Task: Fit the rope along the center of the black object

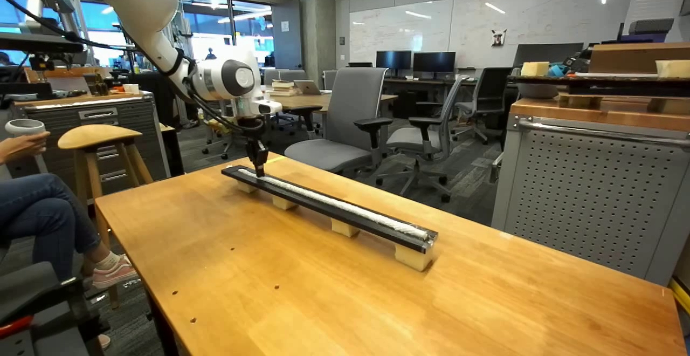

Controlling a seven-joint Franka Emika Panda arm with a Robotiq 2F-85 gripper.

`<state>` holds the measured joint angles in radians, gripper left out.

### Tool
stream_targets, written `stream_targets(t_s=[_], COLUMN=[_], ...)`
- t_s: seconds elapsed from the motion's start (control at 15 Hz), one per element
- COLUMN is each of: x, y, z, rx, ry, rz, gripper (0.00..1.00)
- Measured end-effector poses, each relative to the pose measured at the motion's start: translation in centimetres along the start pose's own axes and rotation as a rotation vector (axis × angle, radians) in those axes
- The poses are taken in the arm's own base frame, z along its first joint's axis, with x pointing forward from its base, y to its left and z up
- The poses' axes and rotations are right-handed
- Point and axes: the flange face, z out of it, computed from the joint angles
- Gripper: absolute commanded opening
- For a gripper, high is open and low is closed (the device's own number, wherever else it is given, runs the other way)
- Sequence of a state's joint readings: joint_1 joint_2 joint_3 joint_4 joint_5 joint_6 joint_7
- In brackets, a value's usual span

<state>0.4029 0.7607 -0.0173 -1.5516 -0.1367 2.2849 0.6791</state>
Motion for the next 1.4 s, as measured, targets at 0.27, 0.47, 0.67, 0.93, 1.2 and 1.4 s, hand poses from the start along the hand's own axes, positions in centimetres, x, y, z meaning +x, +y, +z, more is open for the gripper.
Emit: stream_targets(t_s=[0.27,0.47,0.67,0.93,1.2,1.4], x=[0.0,0.1,0.1,0.4,1.8,2.2], y=[0.1,0.1,0.1,0.6,3.5,5.1], z=[0.0,0.0,0.0,-0.1,0.0,0.2], rx=[0.000,-0.001,0.000,-0.005,-0.037,-0.055], ry=[0.000,0.000,0.000,0.006,0.020,0.020], rz=[0.033,0.052,0.062,0.069,0.093,0.102], gripper=[0.00,0.00,0.00,0.00,0.00,0.00])
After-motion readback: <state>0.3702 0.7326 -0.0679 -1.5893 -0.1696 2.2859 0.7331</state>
